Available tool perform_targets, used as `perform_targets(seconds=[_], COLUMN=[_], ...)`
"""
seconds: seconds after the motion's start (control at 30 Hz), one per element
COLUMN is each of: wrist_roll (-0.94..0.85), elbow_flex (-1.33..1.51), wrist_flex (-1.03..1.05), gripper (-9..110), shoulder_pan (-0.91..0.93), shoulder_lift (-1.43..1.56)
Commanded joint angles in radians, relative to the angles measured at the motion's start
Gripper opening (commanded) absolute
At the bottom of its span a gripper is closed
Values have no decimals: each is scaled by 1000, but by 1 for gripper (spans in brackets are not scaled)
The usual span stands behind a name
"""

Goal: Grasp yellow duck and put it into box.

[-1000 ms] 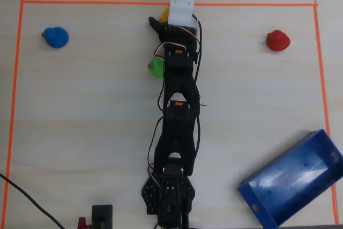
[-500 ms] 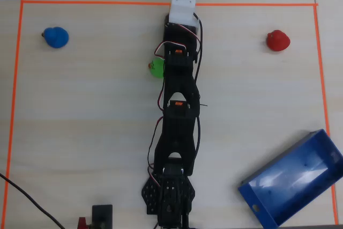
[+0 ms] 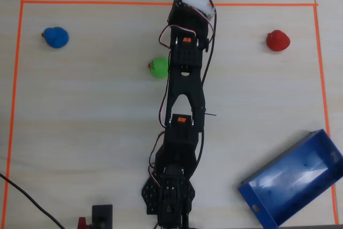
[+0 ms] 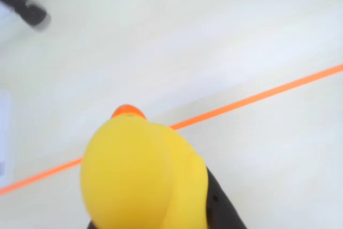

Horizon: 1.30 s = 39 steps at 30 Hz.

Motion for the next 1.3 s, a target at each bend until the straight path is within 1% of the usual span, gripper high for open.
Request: perform_targets(seconds=[0.0, 0.13, 0.5, 0.63, 0.7, 0.8, 0.93, 1.07, 1.2, 1.23, 1.27], wrist_roll=[29, 21, 46, 48, 40, 35, 11, -57, -75, -78, -83], elbow_flex=[-86, -61, -80, -101, -81, -3, 183, 364, 407, 410, 411], wrist_flex=[253, 380, 667, 807, 844, 857, 844, 773, 747, 747, 747], gripper=[0, 0, 0, 0, 0, 0, 0, 0, 0, 3, 13], shoulder_pan=[84, 258, 887, 1072, 1146, 1238, 1338, 1379, 1381, 1381, 1382], shoulder_lift=[193, 278, 374, 394, 413, 459, 551, 649, 680, 680, 678])
